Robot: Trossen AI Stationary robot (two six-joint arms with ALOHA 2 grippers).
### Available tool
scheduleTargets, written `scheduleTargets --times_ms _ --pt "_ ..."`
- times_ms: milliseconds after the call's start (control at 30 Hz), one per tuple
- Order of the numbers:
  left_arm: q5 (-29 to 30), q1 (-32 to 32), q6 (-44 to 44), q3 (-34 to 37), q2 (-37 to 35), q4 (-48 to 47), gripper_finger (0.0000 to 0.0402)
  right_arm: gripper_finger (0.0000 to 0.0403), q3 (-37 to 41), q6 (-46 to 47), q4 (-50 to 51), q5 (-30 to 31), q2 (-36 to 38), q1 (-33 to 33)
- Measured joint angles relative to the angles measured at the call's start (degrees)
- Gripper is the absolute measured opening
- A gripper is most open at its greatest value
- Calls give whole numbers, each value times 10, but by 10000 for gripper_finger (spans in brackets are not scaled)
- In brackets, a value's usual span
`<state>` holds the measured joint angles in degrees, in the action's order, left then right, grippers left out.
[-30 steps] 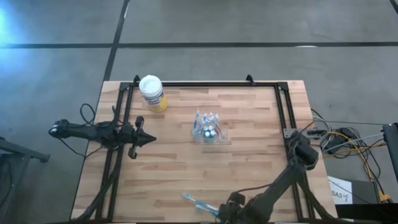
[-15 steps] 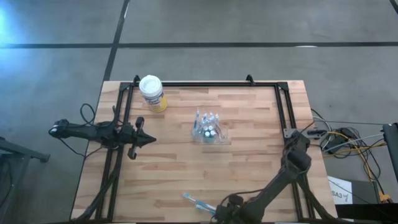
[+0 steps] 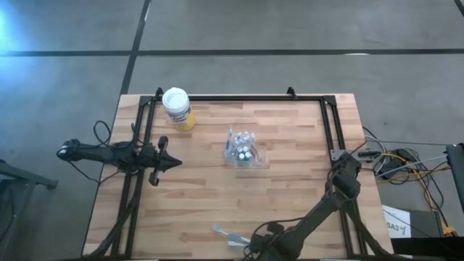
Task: Pick & Place toothbrushing station
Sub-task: Put the blue toothbrush into the left compartment of the transparent organizer
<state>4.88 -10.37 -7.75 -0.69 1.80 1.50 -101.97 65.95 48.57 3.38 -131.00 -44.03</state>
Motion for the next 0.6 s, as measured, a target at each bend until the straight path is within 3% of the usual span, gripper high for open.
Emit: scheduleTargets --times_ms 233,600 --pt "0 0 -3 0 0 0 7 20 1 -32 24 -3 4 12" --pt "0 0 -3 0 0 0 7 28 3 -69 89 16 60 19"
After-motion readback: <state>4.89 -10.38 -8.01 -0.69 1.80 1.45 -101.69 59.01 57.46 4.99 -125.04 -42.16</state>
